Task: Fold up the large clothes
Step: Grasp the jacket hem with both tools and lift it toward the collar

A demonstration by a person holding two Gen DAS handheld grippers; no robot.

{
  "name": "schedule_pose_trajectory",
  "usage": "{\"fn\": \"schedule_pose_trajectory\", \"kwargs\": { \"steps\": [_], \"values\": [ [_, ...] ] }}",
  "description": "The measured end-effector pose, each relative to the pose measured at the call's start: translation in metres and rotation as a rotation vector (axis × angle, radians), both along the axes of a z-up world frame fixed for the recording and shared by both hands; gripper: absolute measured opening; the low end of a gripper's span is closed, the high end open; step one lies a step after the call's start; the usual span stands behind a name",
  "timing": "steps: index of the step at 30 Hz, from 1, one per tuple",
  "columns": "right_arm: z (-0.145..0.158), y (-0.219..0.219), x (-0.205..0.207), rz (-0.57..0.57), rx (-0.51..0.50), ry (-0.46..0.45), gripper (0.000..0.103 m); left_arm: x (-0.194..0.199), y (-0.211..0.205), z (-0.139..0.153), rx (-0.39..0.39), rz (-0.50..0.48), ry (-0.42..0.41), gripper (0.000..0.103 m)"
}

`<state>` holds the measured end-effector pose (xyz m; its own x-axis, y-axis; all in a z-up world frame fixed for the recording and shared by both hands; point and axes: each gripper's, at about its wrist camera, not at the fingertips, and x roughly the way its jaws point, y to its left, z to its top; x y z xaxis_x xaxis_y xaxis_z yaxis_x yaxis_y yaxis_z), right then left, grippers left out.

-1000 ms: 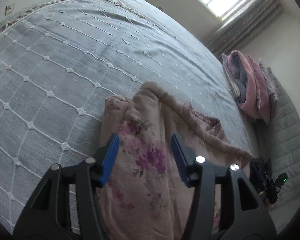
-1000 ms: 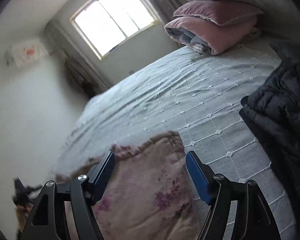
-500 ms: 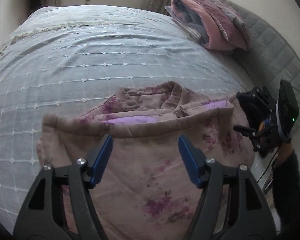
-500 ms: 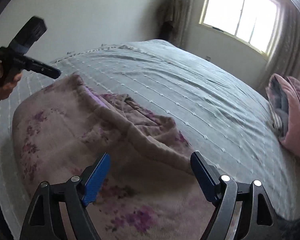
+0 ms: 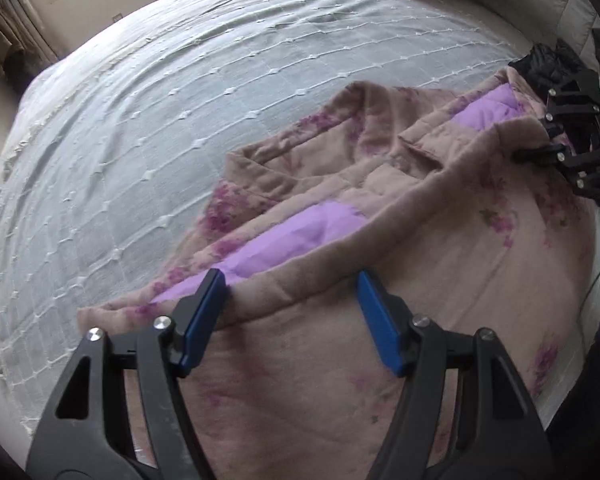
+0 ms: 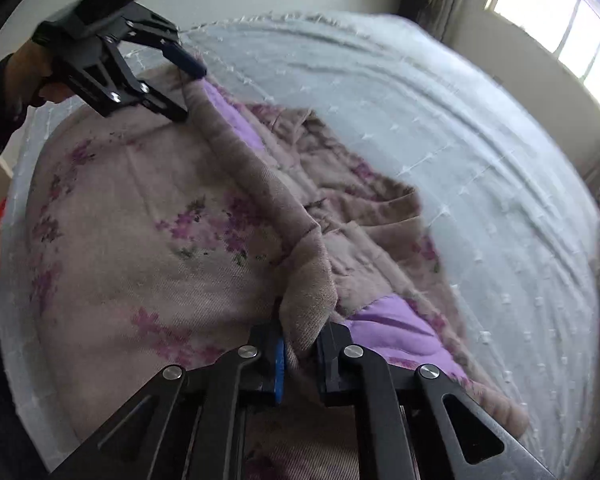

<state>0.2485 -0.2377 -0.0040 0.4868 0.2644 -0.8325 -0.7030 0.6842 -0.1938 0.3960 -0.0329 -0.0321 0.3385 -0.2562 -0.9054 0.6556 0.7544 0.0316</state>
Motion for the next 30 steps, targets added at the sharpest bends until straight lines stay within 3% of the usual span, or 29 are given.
{"fn": "schedule_pose_trajectory", "kwargs": {
  "steps": [3,5,6,7,8,9,10,11,13,15,17,19,21,24,25,27,30],
  "values": [
    [0.010,0.008,-0.024,-0.064,-0.066,-0.183,0.010,-0.011,-0.018,-0.001,-0.022,-0.061,-0.042,0.071],
    [0.017,0.019,-0.031,-0.106,-0.131,-0.287,0.009,-0.013,-0.031,-0.006,0.005,-0.063,-0.064,0.072],
    [0.020,0.023,-0.029,-0.138,-0.146,-0.310,0.009,-0.008,-0.034,-0.008,0.021,-0.032,-0.071,0.058],
    [0.021,0.026,-0.025,-0.165,-0.168,-0.336,0.009,-0.002,-0.034,-0.010,0.034,0.015,-0.068,0.015],
    [0.023,0.029,-0.021,-0.187,-0.181,-0.354,0.008,0.013,-0.031,-0.011,0.067,0.127,-0.046,0.005],
    [0.027,0.031,-0.013,-0.224,-0.189,-0.373,0.008,0.023,-0.024,-0.010,0.097,0.216,-0.075,0.000],
    [0.030,0.032,-0.007,-0.252,-0.191,-0.387,0.008,0.031,-0.020,-0.007,0.129,0.277,-0.127,0.000],
    [0.034,0.032,0.001,-0.283,-0.182,-0.394,0.008,0.037,-0.015,-0.004,0.107,0.305,-0.136,0.000],
    [0.039,0.023,0.019,-0.355,-0.128,-0.375,0.008,0.041,-0.009,-0.007,0.007,0.292,-0.048,0.000],
    [0.015,0.016,0.042,-0.409,-0.122,-0.285,0.008,0.036,-0.002,-0.008,-0.003,0.307,-0.064,0.002],
    [-0.026,0.021,0.058,-0.405,-0.195,-0.212,0.008,0.032,0.016,-0.009,-0.035,0.342,-0.049,0.007],
    [-0.058,0.029,0.066,-0.409,-0.239,-0.162,0.008,0.032,0.040,-0.008,-0.073,0.402,-0.018,0.040],
    [-0.068,0.034,0.068,-0.413,-0.259,-0.173,0.009,0.027,0.068,-0.006,-0.102,0.475,-0.032,0.058],
    [-0.057,0.022,0.063,-0.424,-0.174,-0.149,0.015,0.020,0.110,-0.008,-0.174,0.553,-0.022,0.058],
    [-0.050,0.014,0.058,-0.430,-0.128,-0.143,0.019,0.020,0.119,-0.010,-0.192,0.574,-0.007,0.058],
    [-0.033,-0.010,0.048,-0.472,-0.022,-0.143,0.048,0.017,0.138,-0.017,-0.203,0.601,0.021,0.059],
    [0.002,-0.057,0.022,-0.558,0.110,-0.195,0.077,0.011,0.157,-0.024,-0.240,0.606,0.059,0.059]
  ]
}}
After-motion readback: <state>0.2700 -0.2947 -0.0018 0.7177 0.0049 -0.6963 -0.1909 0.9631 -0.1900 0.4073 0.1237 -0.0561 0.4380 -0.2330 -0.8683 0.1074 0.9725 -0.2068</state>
